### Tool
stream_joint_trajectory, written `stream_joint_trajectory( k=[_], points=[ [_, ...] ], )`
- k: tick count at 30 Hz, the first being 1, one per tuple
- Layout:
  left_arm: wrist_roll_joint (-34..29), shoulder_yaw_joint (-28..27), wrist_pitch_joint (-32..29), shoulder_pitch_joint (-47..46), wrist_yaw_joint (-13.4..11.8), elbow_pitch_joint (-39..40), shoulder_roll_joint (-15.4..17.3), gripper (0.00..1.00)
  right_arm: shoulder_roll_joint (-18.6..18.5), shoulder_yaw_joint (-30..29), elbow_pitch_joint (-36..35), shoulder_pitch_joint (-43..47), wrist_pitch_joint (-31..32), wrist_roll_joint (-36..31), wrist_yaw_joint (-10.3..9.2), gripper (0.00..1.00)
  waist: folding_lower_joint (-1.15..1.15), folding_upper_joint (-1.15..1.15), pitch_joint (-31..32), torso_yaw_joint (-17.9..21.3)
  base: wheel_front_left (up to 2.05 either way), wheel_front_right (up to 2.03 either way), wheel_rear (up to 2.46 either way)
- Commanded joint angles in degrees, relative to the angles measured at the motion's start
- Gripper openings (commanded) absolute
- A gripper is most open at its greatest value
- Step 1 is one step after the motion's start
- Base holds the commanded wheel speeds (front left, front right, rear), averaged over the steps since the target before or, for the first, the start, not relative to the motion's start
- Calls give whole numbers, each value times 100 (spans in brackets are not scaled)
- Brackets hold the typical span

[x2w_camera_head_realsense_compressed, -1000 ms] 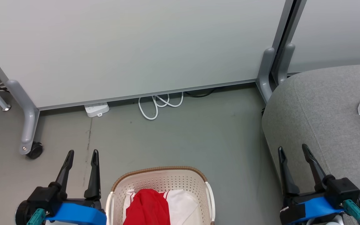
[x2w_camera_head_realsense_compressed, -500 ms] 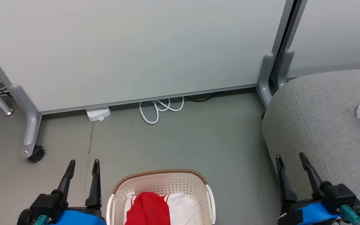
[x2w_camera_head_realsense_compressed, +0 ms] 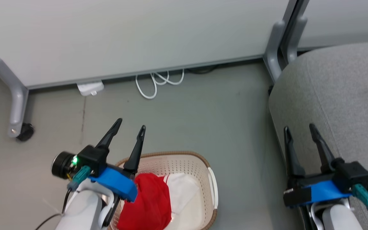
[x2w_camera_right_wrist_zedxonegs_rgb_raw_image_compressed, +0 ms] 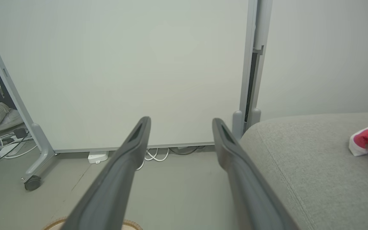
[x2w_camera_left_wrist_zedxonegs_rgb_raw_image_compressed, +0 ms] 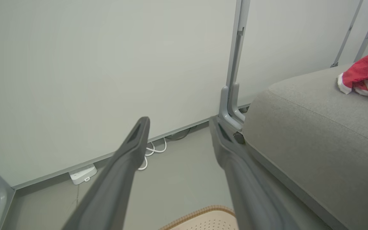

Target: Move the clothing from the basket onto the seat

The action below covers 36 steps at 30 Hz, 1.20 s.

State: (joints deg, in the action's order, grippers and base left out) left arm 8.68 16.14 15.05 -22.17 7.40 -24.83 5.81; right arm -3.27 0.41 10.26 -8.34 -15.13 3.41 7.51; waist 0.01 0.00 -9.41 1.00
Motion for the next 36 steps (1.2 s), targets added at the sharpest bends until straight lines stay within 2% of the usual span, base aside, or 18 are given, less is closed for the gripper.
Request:
stream_joint_trajectory(
  k=[1, 8, 18, 28, 36],
  points=[
    [43, 26, 19, -96, 9, -58, 72, 100, 3, -7, -30, -95, -3, -49, -4, 100, -1, 0, -303, 135, 0, 0, 0],
    [272, 1223, 19, -1079, 4, -956, 487, 100, -34, -15, -221, -765, -4, -109, -4, 100, -1, 0, -1175, 456, 0, 0, 0],
    [415, 3049, 17, -2361, 4, -2601, 859, 100, -1, 86, -488, -1595, -4, -164, -4, 100, -1, 0, -2441, 793, 0, 0, 0],
    [367, 4619, -381, -3476, 4, -3934, 853, 100, 41, 252, -715, -2360, -4, -185, -4, 100, -1, 0, -3698, 978, 0, 0, 0],
    [465, 5359, -779, -3966, 5, -4517, 835, 100, 47, 293, -922, -2766, -4, -170, -4, 100, -1, 0, -4391, 1078, 0, 0, 0]
  ],
)
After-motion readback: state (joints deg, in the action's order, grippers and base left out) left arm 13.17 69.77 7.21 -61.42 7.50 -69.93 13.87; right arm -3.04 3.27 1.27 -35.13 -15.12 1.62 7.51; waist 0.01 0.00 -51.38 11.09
